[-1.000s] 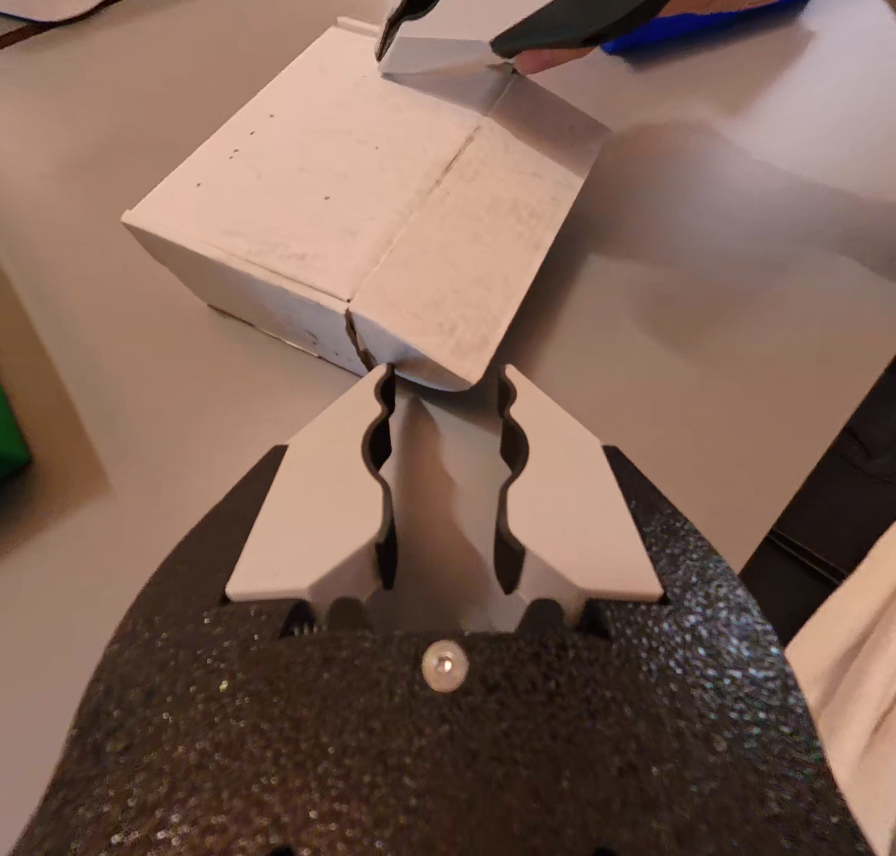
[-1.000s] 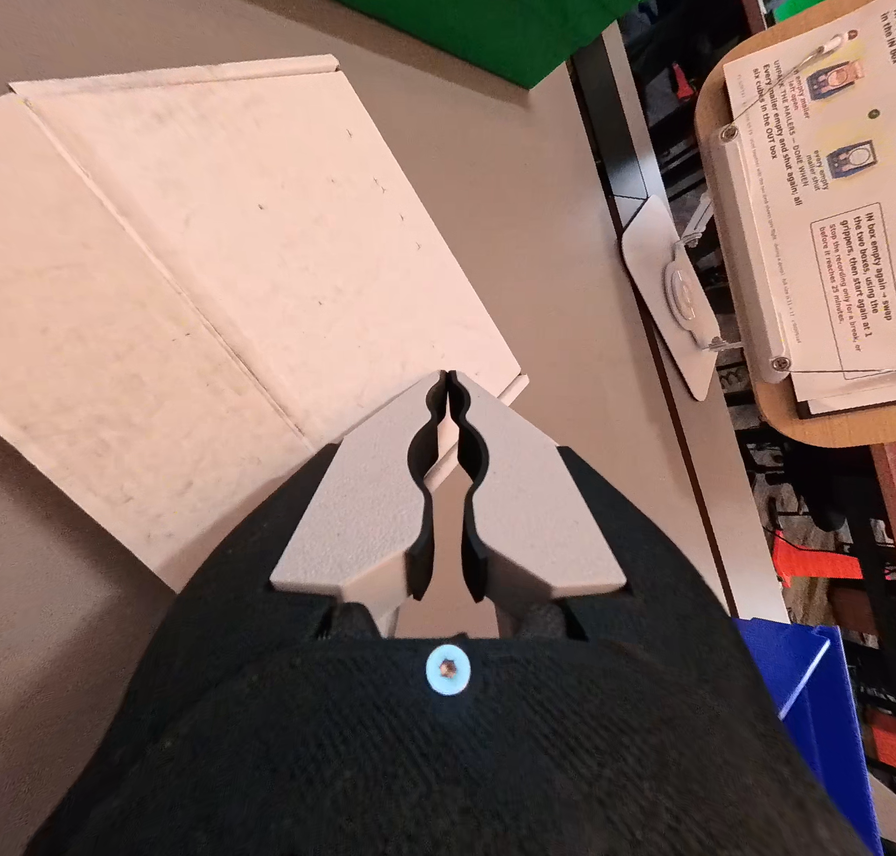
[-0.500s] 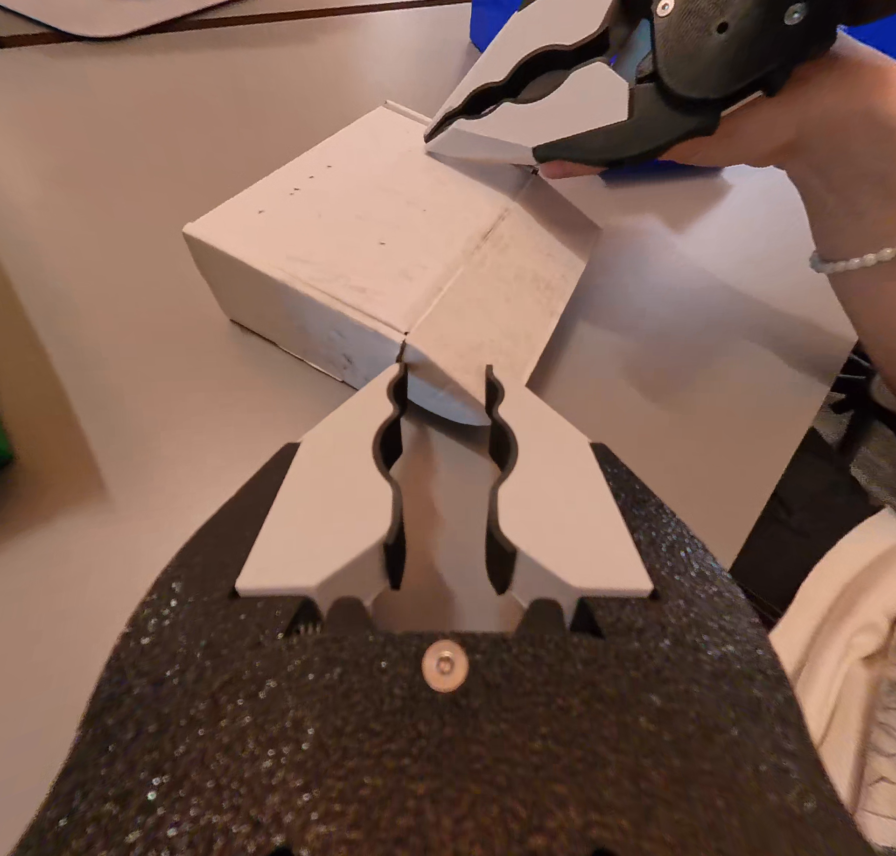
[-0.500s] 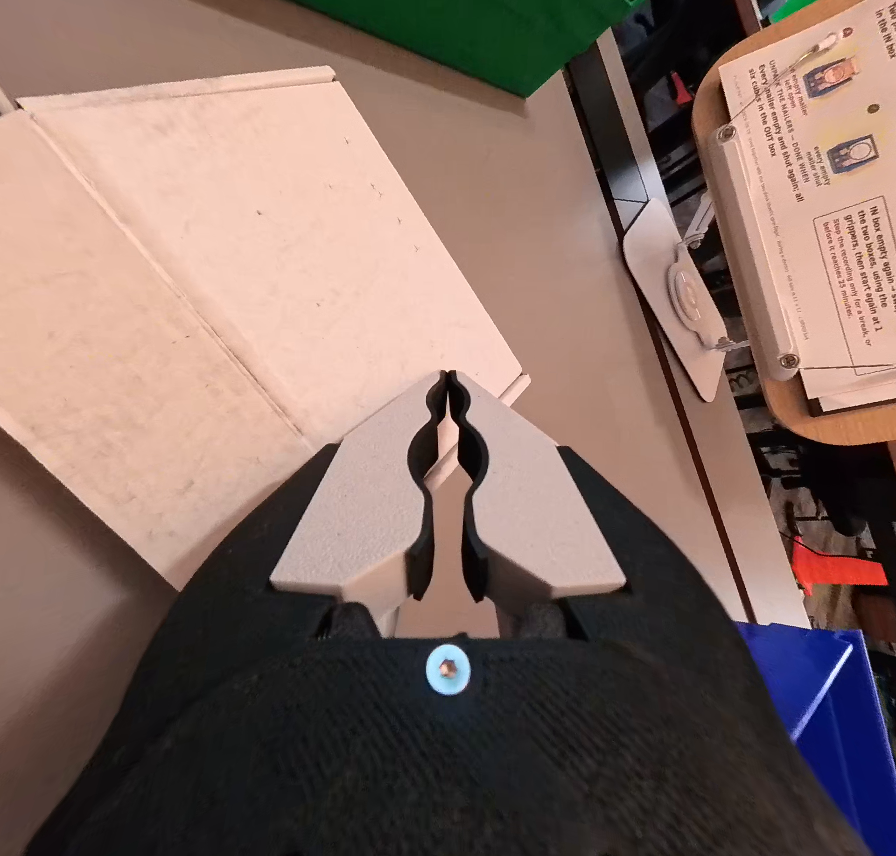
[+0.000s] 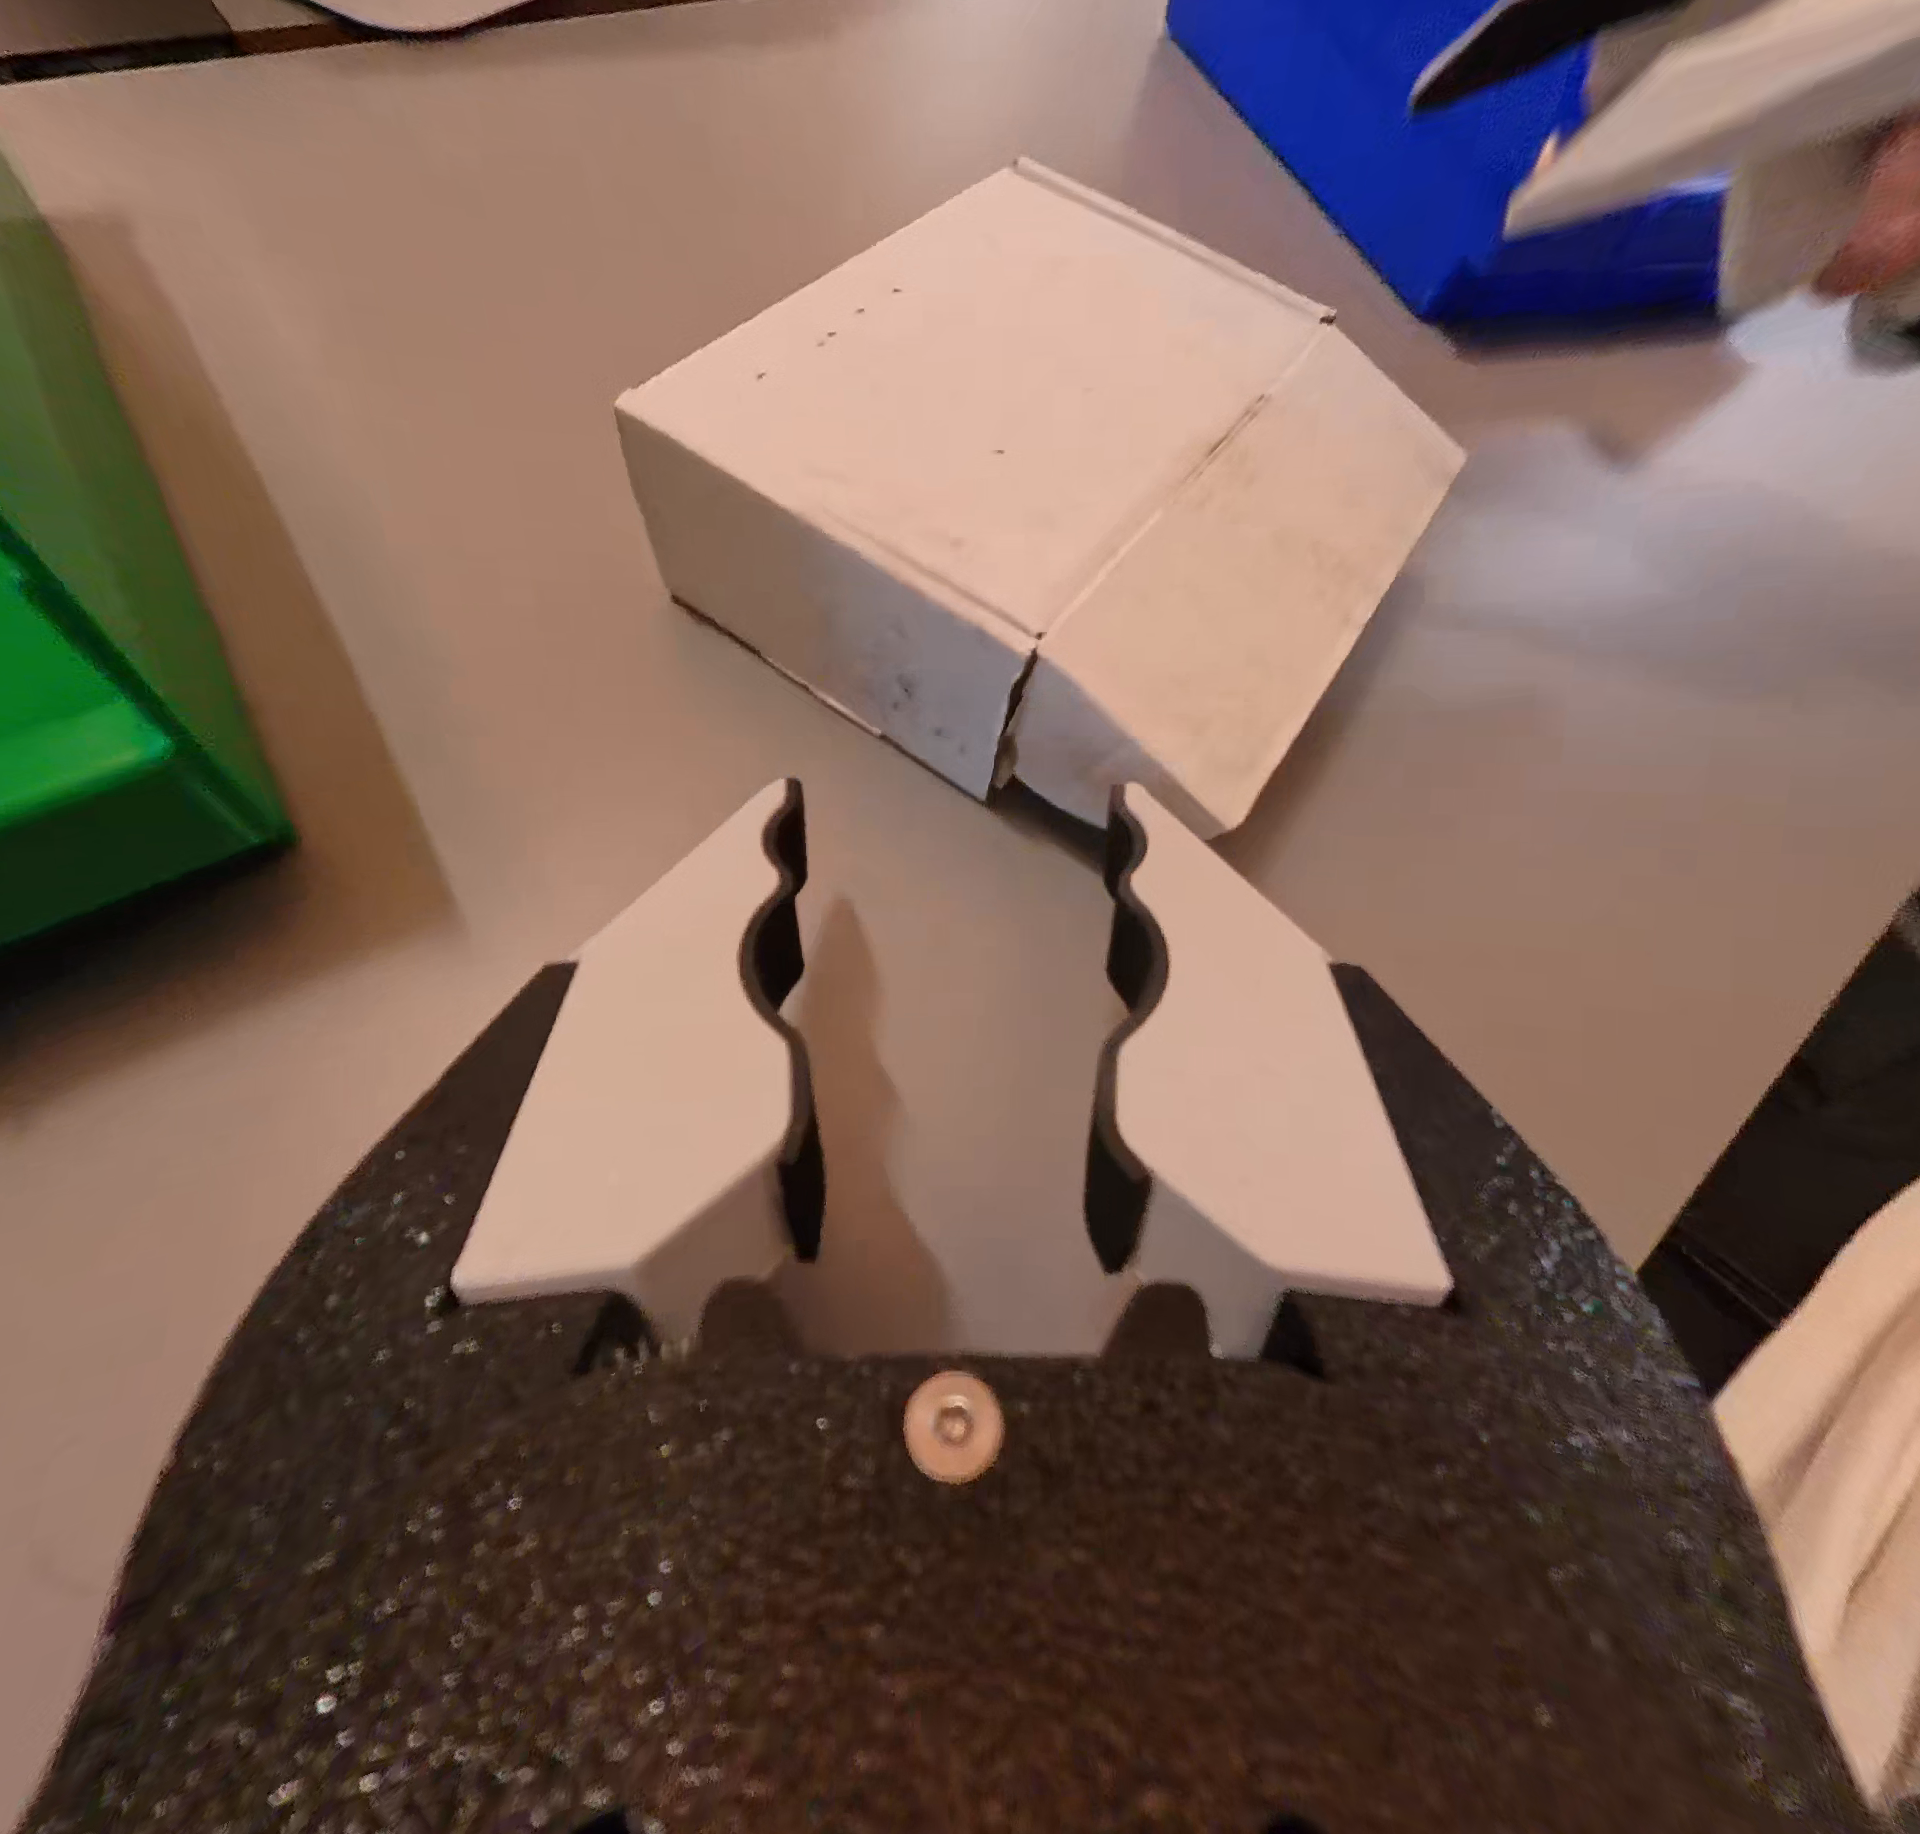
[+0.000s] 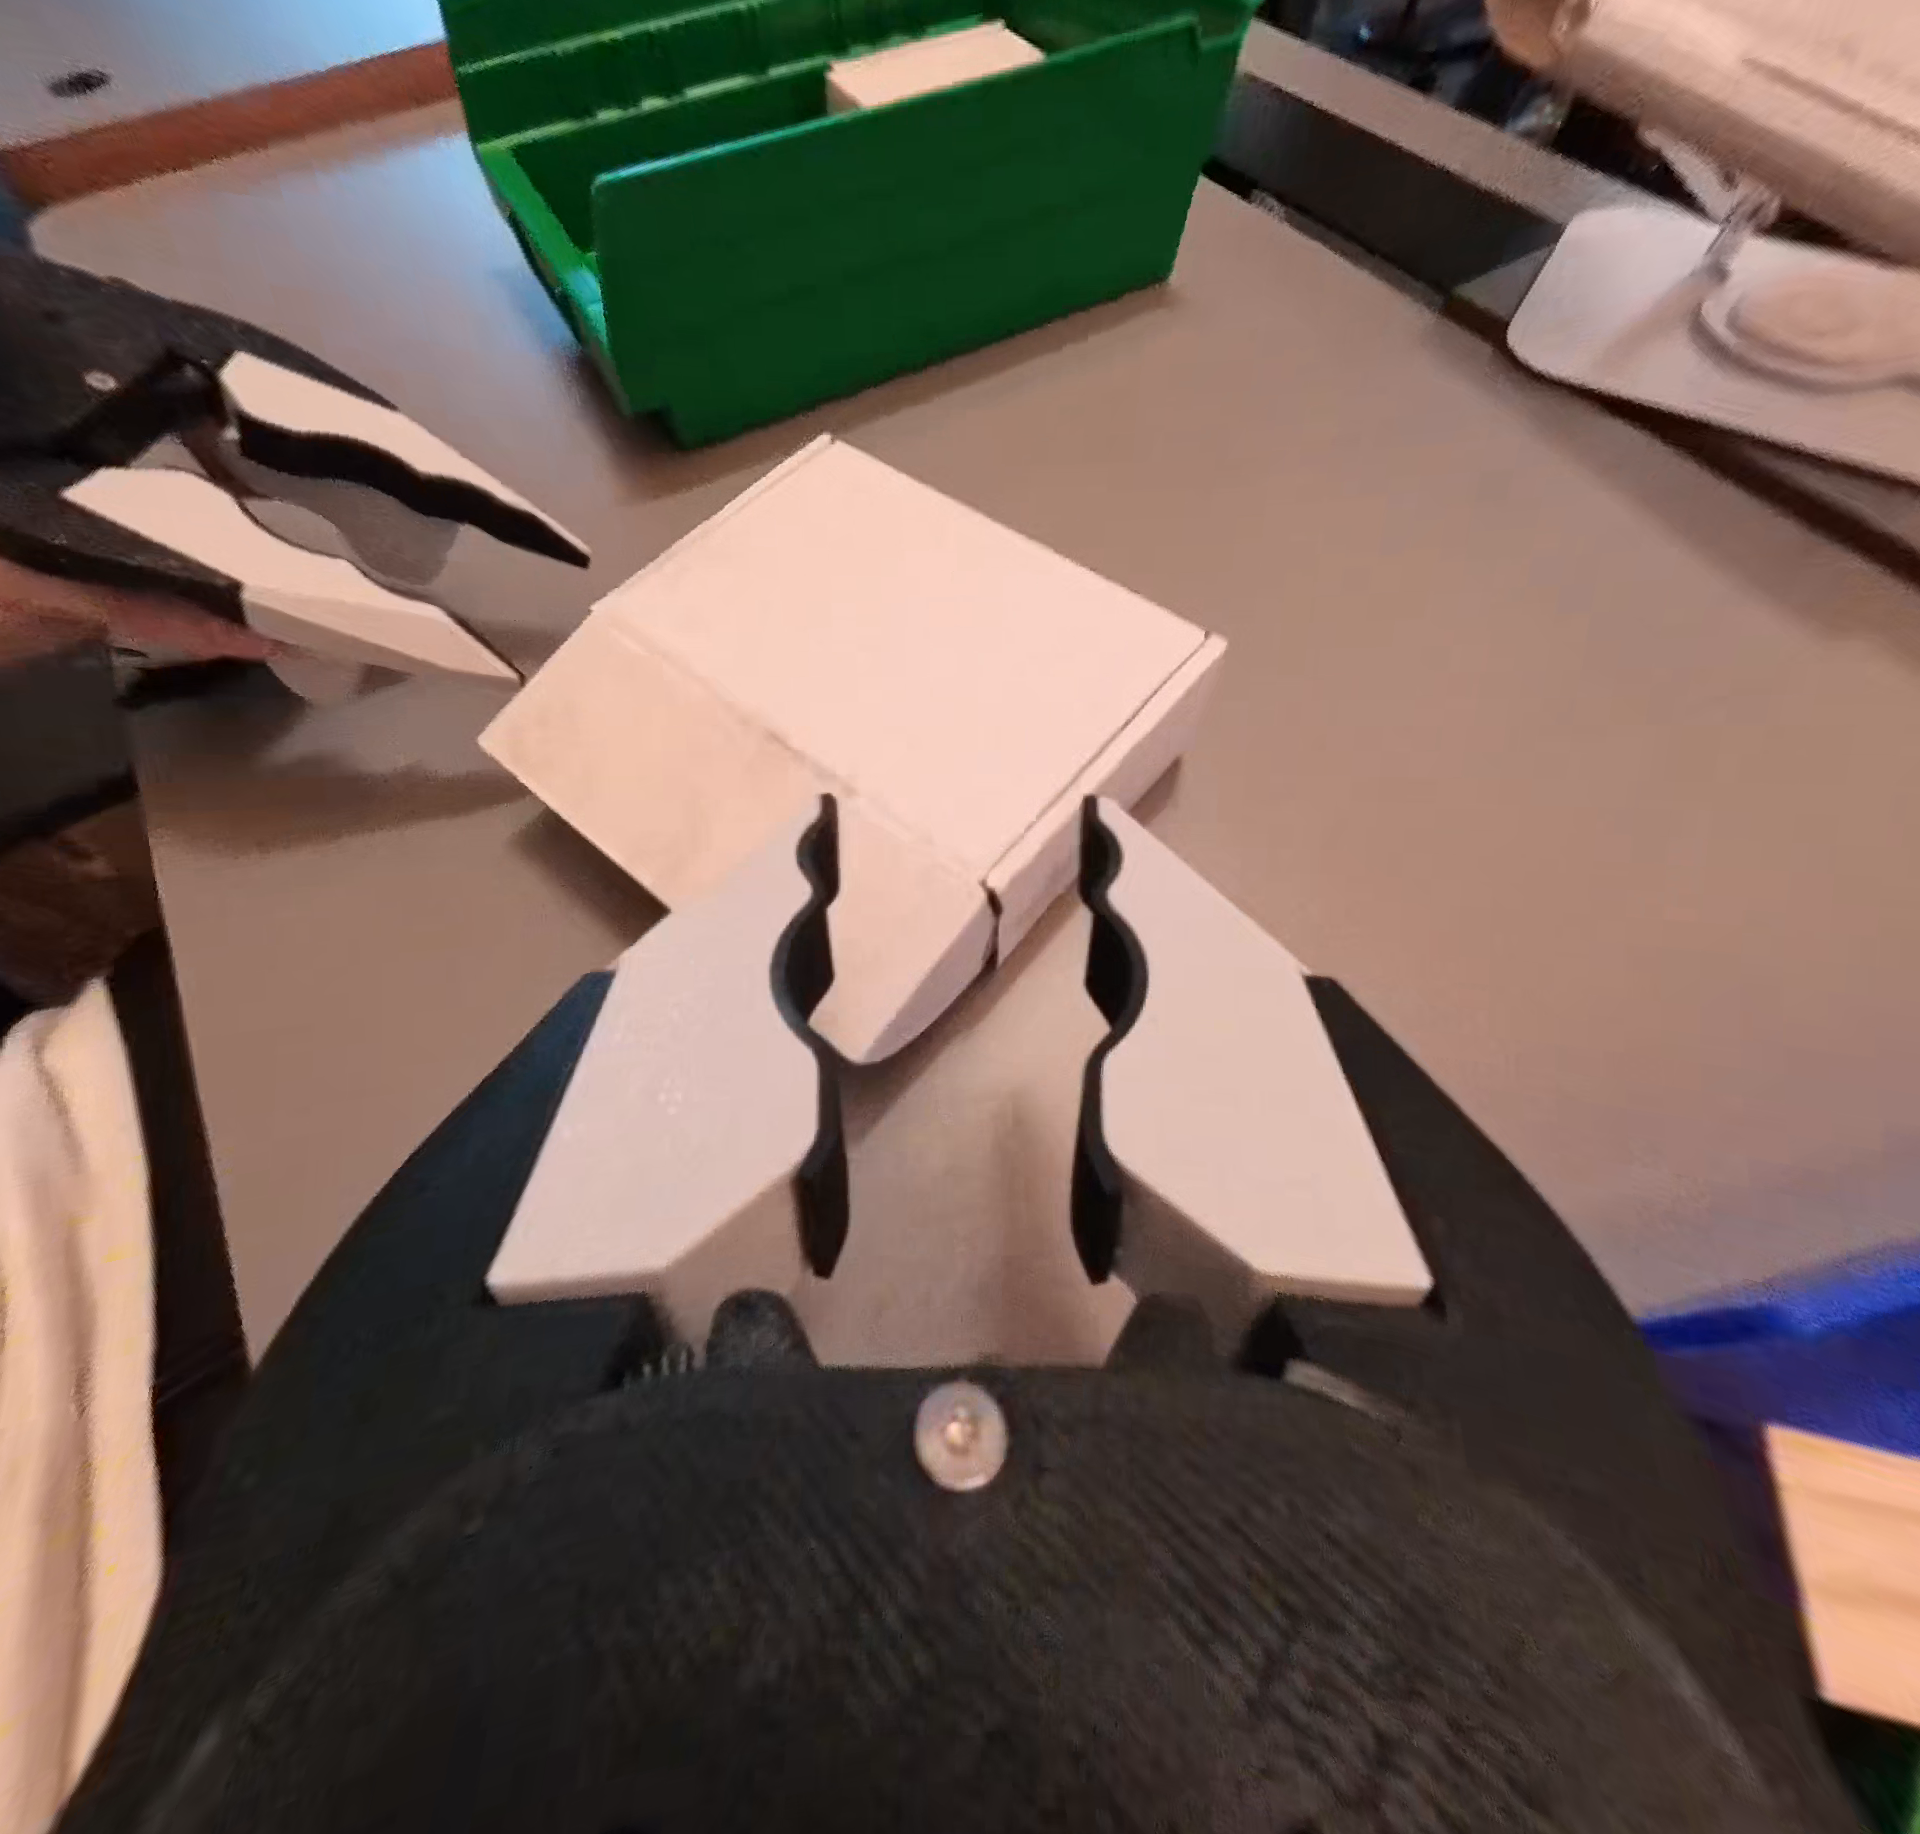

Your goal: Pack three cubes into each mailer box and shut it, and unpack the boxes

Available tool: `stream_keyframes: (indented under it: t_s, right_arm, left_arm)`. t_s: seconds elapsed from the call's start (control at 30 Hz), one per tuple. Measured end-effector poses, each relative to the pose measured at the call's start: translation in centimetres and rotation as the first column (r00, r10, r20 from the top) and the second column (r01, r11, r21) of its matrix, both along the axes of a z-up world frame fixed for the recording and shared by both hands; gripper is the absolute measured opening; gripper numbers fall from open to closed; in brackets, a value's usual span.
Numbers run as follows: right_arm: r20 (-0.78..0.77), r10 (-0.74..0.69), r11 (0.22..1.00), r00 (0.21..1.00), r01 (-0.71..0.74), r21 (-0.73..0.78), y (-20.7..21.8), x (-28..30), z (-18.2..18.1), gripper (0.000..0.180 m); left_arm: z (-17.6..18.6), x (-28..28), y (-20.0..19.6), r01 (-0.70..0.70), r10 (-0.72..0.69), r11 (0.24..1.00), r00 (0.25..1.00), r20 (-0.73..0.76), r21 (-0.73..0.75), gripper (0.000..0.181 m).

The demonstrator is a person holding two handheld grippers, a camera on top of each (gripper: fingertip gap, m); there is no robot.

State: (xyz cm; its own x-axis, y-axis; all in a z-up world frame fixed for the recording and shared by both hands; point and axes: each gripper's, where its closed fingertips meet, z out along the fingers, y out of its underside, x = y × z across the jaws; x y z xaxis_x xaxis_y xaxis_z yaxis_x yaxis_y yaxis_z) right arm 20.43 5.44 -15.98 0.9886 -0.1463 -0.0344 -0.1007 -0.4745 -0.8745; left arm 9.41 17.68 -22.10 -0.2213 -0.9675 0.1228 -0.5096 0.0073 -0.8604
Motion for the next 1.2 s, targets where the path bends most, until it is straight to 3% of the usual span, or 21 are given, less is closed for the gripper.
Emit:
stream_keyframes:
  t_s: [0.07, 0.27, 0.4, 0.47, 0.57, 0.63, 0.83, 0.93, 1.03, 1.17, 1.2]
  right_arm:
    - [-0.078, -0.005, 1.0, 0.997, 0.006, 0.016, -0.6, -0.3, -1.4, 0.059]
    - [-0.228, 0.044, 0.998, 0.973, -0.053, -0.036, -0.2, -1.3, -4.9, 0.06]
    - [-0.266, 0.008, 0.999, 0.964, 0.004, 0.045, 0.7, 0.5, -4.1, 0.071]
    - [-0.255, 0.041, 0.997, 0.966, -0.023, 0.07, 0.9, 0.8, -4.1, 0.075]
    - [-0.171, 0.148, 0.987, 0.974, -0.157, -0.04, 0.4, 0.1, -6.3, 0.101]
    - [-0.114, 0.185, 0.981, 0.976, -0.191, -0.044, 0.6, 0.0, -6.5, 0.108]
    - [-0.209, 0.264, 0.963, 0.942, -0.269, 0.003, 0.5, -1.1, -6.2, 0.078]
    - [-0.236, 0.252, 0.967, 0.938, -0.25, 0.037, 0.6, -0.5, -6.1, 0.077]
    - [-0.287, 0.268, 0.963, 0.92, -0.26, 0.065, 0.9, -0.5, -5.9, 0.061]
    - [-0.275, 0.268, 0.963, 0.923, -0.264, 0.053, 1.1, -0.4, -6.0, 0.06]
    - [-0.258, 0.244, 0.969, 0.935, -0.244, 0.032, 1.1, 0.0, -6.3, 0.05]
  left_arm:
    - [0.6, 0.3, -0.4, 0.024, -0.023, 0.998, 0.999, 0.024, -0.064, 0.056]
    - [1.5, 2.3, -0.7, 0.072, -0.067, 0.979, 0.997, 0.033, -0.189, 0.077]
    - [0.6, 3.3, -0.9, 0.146, -0.146, 0.983, 0.989, 0.006, -0.114, 0.088]
    - [0.4, 3.6, -0.6, 0.183, -0.182, 0.982, 0.983, 0.019, -0.047, 0.089]
    - [0.4, 3.8, -1.2, 0.246, -0.245, 0.968, 0.969, 0.03, -0.046, 0.089]
    - [0.0, 3.6, -1.7, 0.288, -0.288, 0.956, 0.957, 0.001, -0.059, 0.087]
    - [0.2, 4.0, -1.5, 0.321, -0.321, 0.942, 0.947, 0.011, -0.096, 0.077]
    - [0.5, 4.3, -1.1, 0.337, -0.336, 0.936, 0.942, 0.025, -0.102, 0.073]
    - [0.4, 4.5, -1.0, 0.34, -0.34, 0.933, 0.94, 0.019, -0.119, 0.071]
    - [0.3, 5.1, -0.6, 0.336, -0.337, 0.934, 0.941, 0.012, -0.123, 0.065]
    - [0.2, 5.2, -0.4, 0.328, -0.33, 0.938, 0.944, 0.007, -0.114, 0.062]
